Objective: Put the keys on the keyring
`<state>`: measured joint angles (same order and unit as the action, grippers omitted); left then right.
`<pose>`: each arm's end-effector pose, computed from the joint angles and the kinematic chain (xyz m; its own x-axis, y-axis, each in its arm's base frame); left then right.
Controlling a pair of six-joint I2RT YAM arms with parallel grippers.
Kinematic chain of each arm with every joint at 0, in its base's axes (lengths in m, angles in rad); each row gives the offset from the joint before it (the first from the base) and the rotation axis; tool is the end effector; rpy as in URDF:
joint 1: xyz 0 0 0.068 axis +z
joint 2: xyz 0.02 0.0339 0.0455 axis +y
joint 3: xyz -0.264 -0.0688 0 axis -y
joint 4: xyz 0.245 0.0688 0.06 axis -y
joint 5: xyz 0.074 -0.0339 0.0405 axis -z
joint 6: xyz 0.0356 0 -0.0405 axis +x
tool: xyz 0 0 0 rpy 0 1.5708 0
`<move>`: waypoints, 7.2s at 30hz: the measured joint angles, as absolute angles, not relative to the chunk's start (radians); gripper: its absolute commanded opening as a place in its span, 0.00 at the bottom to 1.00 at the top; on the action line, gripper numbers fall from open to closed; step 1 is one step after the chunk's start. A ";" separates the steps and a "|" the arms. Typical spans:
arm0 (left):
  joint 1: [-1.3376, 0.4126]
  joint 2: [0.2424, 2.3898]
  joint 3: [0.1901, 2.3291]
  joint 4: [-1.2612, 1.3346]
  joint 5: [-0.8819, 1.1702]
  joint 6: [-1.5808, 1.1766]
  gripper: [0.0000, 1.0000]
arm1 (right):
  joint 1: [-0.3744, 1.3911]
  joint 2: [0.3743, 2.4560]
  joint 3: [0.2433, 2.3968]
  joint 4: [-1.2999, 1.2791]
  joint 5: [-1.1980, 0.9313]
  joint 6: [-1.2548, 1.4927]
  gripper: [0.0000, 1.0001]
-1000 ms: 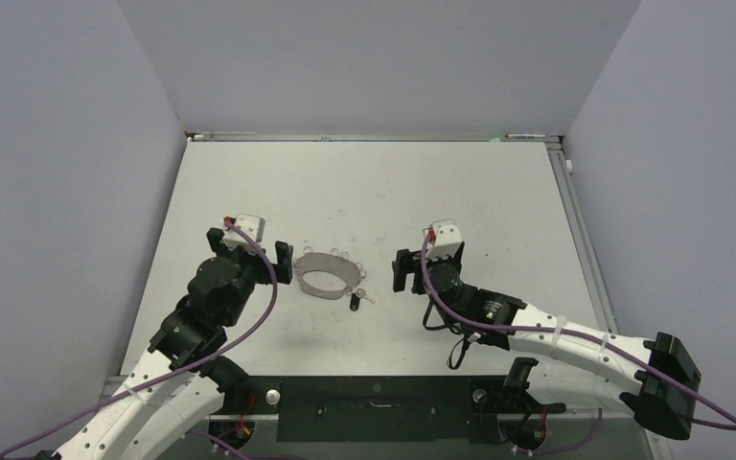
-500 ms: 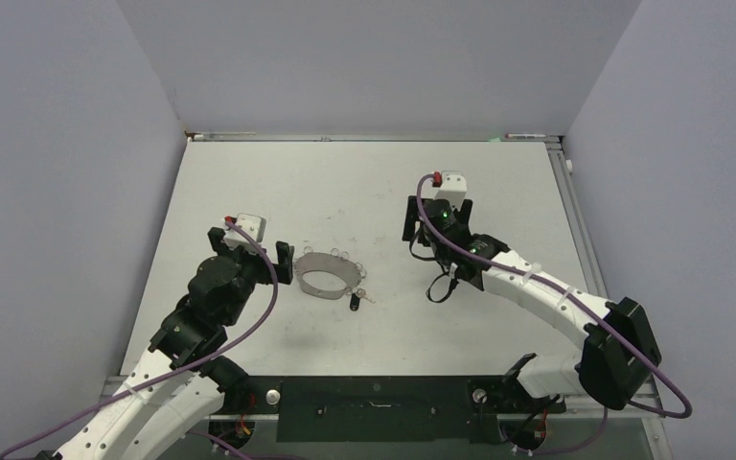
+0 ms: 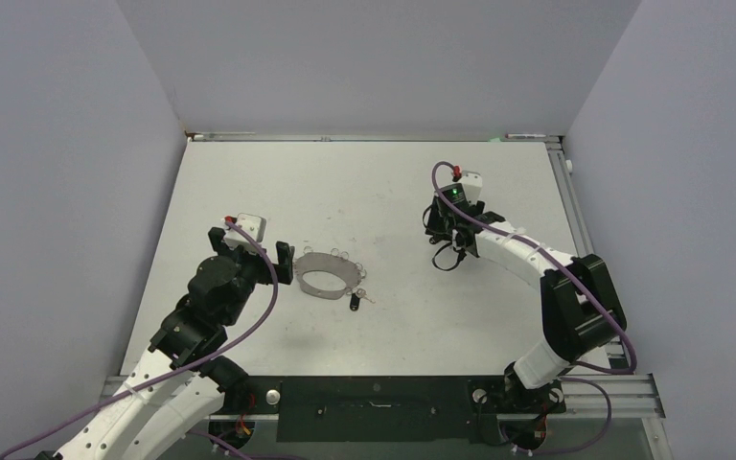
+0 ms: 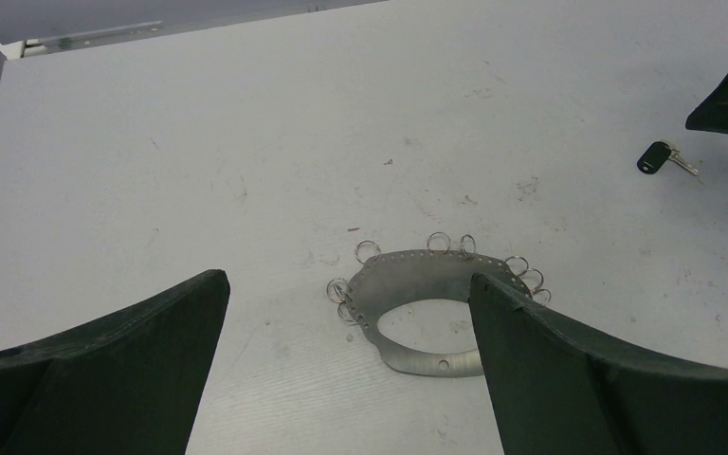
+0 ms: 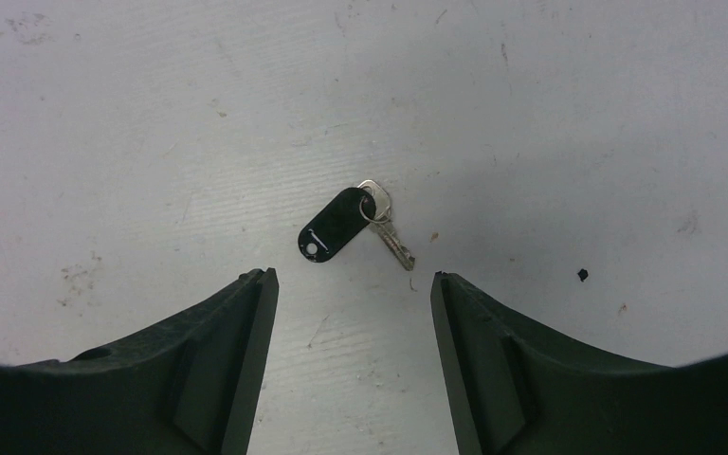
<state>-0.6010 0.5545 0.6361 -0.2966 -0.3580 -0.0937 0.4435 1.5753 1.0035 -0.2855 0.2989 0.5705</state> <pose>0.1223 -0.0687 0.3094 -0.1983 0.0297 -0.9797 0.2297 0.9731 -0.0170 0.3029 0.1323 0.2137 -0.7022 0.2378 -0.6711 0.1702 0.9713 0.1661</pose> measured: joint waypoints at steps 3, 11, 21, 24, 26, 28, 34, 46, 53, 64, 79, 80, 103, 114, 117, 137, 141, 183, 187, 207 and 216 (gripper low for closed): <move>-0.601 0.553 0.636 -0.296 -0.358 -0.093 0.96 | 0.422 1.617 1.013 -0.279 0.268 0.561 0.53; -0.601 0.554 0.636 -0.296 -0.354 -0.094 0.96 | 0.415 1.633 1.013 -0.232 0.078 0.501 0.47; -0.606 0.619 0.619 -0.279 -0.263 -0.105 0.74 | 0.586 1.633 0.992 -0.157 -0.145 0.431 0.47; -0.628 0.702 0.619 -0.279 -0.205 -0.115 0.71 | 0.593 1.621 0.947 -0.133 -0.161 0.438 0.47; -0.644 0.762 0.619 -0.281 -0.167 -0.119 0.70 | 0.588 1.591 0.902 -0.126 -0.157 0.444 0.47; -0.656 0.814 0.619 -0.282 -0.128 -0.120 0.70 | 0.585 1.546 0.858 -0.121 -0.147 0.446 0.47; -0.707 0.911 0.613 -0.228 -0.033 -0.102 0.70 | 0.583 1.342 0.702 -0.049 -0.118 0.450 0.47; -0.826 1.276 0.720 -0.191 -0.012 0.095 0.51 | 0.577 1.164 0.524 0.022 -0.101 0.469 0.48; -0.838 1.497 0.870 -0.187 -0.034 0.153 0.46 | 0.562 1.060 0.516 0.022 -0.101 0.464 0.48; -0.841 1.621 0.935 -0.214 -0.044 0.169 0.40 | 0.549 1.007 0.512 0.001 -0.113 0.457 0.49; -0.844 1.692 0.948 -0.214 -0.056 0.160 0.29 | 0.548 1.035 0.508 -0.001 -0.140 0.456 0.49; -0.844 1.695 0.950 -0.214 -0.056 0.159 0.29 | 0.548 1.038 0.508 -0.001 -0.142 0.456 0.49; -0.859 1.728 0.957 -0.188 -0.078 0.143 0.07 | 0.548 1.072 0.505 0.012 -0.178 0.456 0.49; -0.863 1.726 0.957 -0.179 -0.090 0.161 0.00 | 0.548 1.072 0.504 0.010 -0.187 0.455 0.49; -0.866 1.720 0.957 -0.184 -0.088 0.165 0.00 | 0.548 1.065 0.505 -0.010 -0.186 0.445 0.49; -0.953 1.498 0.962 -0.282 -0.128 0.271 0.00 | 0.548 0.764 0.504 -0.077 -0.159 0.424 0.49; -0.960 1.420 0.955 -0.303 -0.123 0.287 0.00 | 0.548 0.685 0.495 -0.030 -0.177 0.423 0.49; -0.960 0.883 0.803 -0.284 0.340 0.282 0.00 | 0.809 0.781 0.633 0.173 -0.705 0.168 0.41; -0.960 0.877 0.794 -0.279 0.361 0.281 0.00 | 0.922 0.827 0.685 0.115 -0.650 0.074 0.40; -0.960 0.868 0.781 -0.264 0.401 0.274 0.00 | 0.964 0.879 0.687 0.026 -0.460 -0.086 0.28; -0.959 0.868 0.777 -0.265 0.400 0.274 0.00 | 0.964 0.887 0.687 0.022 -0.463 -0.094 0.25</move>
